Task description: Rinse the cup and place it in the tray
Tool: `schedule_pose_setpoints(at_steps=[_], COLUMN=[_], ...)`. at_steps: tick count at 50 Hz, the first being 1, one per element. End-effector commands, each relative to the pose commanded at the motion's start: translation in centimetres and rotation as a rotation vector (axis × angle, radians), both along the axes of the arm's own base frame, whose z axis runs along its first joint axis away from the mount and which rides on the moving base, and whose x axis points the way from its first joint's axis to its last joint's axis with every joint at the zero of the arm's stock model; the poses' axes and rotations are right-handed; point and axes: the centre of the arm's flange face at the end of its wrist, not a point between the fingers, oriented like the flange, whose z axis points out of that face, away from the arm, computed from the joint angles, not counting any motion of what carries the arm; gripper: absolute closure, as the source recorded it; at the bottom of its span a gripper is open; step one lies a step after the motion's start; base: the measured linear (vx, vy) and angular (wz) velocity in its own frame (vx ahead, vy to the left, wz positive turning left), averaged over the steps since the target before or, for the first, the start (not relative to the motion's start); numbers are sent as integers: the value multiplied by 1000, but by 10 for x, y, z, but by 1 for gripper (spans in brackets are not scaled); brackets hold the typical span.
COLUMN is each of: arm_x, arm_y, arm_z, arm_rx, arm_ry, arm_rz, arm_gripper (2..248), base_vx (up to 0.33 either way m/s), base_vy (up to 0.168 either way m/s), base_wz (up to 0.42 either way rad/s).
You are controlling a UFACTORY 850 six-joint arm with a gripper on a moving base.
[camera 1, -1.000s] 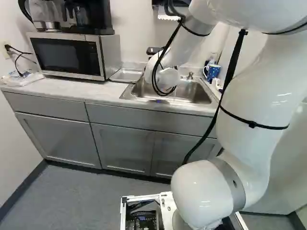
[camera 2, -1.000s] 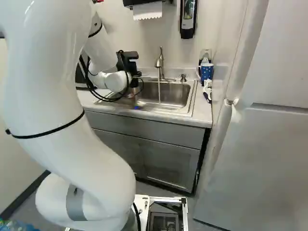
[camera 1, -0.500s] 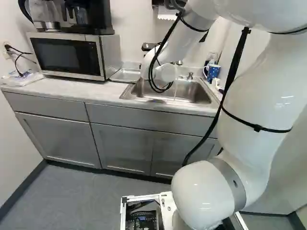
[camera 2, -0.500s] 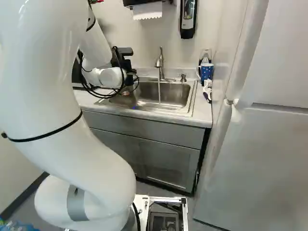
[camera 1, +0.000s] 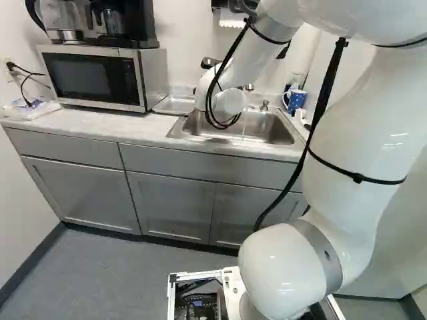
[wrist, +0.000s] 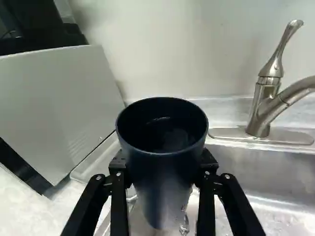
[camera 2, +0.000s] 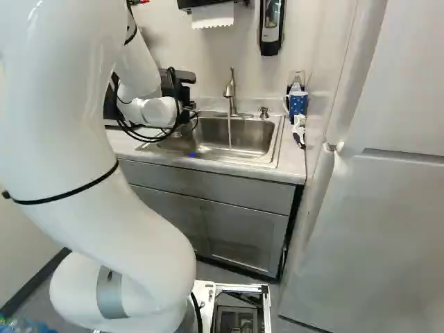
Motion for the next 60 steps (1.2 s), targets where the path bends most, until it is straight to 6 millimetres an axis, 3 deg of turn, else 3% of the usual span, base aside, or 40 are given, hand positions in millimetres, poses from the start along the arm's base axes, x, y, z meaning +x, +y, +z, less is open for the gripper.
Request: schedule_pose_setpoints(at_steps=[60], arm_x=[0], arm_y=[0], arm_z=[0], arm_rx=[614], arm_ry=[97], arm_rz=[-106], arm_gripper=[126], base_vx=[0], base_vy=[0], base_wz=[0])
